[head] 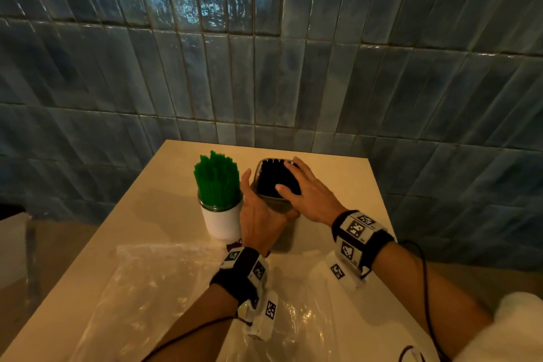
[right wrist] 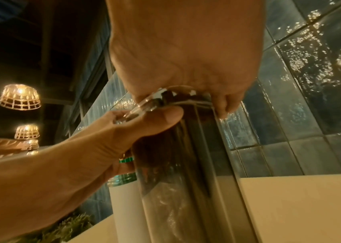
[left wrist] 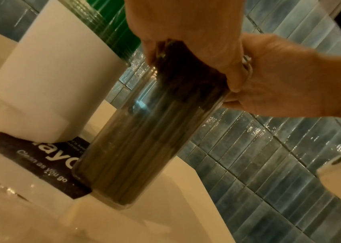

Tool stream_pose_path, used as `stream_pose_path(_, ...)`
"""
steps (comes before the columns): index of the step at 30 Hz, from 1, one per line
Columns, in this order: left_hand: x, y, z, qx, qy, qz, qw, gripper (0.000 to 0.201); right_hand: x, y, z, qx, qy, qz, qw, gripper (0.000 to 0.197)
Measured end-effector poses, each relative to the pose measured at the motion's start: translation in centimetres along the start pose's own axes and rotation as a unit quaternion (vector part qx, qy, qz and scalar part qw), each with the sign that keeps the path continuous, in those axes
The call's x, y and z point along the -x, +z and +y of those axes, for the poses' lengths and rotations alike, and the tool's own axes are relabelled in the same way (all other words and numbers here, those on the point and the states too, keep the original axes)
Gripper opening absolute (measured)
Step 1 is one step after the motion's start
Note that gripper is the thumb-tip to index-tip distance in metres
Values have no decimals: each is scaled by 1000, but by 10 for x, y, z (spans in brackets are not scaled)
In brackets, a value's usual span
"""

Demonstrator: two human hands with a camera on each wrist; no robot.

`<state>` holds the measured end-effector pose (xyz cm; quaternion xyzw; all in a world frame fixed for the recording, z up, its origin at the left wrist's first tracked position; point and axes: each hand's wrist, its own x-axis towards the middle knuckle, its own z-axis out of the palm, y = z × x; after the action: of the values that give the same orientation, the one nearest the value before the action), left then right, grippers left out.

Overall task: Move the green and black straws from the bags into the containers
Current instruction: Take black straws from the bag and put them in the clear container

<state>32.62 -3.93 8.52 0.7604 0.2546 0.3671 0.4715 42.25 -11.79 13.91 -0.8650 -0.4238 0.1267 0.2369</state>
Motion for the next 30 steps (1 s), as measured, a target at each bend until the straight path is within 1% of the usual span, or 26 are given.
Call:
stream_pose_path(2, 0, 1, 0, -6, 1, 4, 1000, 118, 4, 2, 0, -51, -3, -4, 999, 59)
stream_pose_path(4, 0, 1, -1, -9, 8, 7, 1000, 118, 6, 1, 0, -66, -6, -9, 998, 56)
stream_pose_path(7, -1, 0, -1, -4, 5, 5, 1000, 118, 7, 1, 2, -62, -11, -3, 998, 57)
stream_pose_path(10, 0, -2, 2, -4, -8, 0, 1000, 119, 5, 1, 6, -86, -16, 8, 996, 61)
stream_pose_path(12, 1, -6, 0, -10, -17, -26, 999, 123, 5, 0, 8, -88, -11, 4, 996, 61)
stream_pose_path(14, 2, -15, -9, -16, -9, -68, 997, 126, 4, 0, 9, -63, -12, 1, 998, 57)
stream_pose_path(15, 5, -22, -14, -20, 2, -85, 996, 123, 4, 1, 9, -55, -14, 2, 998, 55)
stream_pose_path(17, 13, -42, -25, -51, 42, -97, 993, 108, 4, 3, 7, -42, -6, 2, 999, 53)
stream_pose_path(18, 17, -54, -30, -67, 71, -84, 992, 97, 5, 4, 5, -21, 6, -1, 1000, 53)
stream_pose_path(19, 20, -65, -39, -70, 94, -60, 991, 90, 6, 3, 1, 15, 18, 3, 1000, 53)
stream_pose_path(20, 20, -77, -46, -60, 97, -33, 993, 91, 7, 3, -5, 51, 24, 25, 998, 54)
stream_pose_path(21, 19, -89, -51, -47, 85, -8, 995, 94, 9, 2, -16, 71, 13, 64, 995, 56)
stream_pose_path(22, 15, -100, -57, -43, 66, 12, 997, 97, 12, 2, -32, 57, -11, 108, 993, 57)
stream_pose_path(23, 8, -108, -61, -49, 46, 30, 997, 100, 15, 4, -53, 17, -37, 140, 989, 58)
stream_pose_path(24, -1, -114, -68, -70, 21, 40, 996, 104, 17, 8, -75, -37, -56, 153, 986, 61)
stream_pose_path(25, -10, -118, -75, -91, 6, 40, 995, 109, 18, 14, -98, -91, -67, 148, 982, 65)
stream_pose_path(27, -29, -124, -87, -131, 4, 1, 991, 117, 16, 37, -138, -185, -64, 128, 972, 84)
stream_pose_path(28, -40, -126, -91, -125, -16, -26, 992, 117, 9, 51, -153, -228, -49, 129, 964, 96)
stream_pose_path(30, -57, -130, -87, -53, -77, -73, 993, 113, -10, 74, -167, -282, 6, 150, 948, 115)
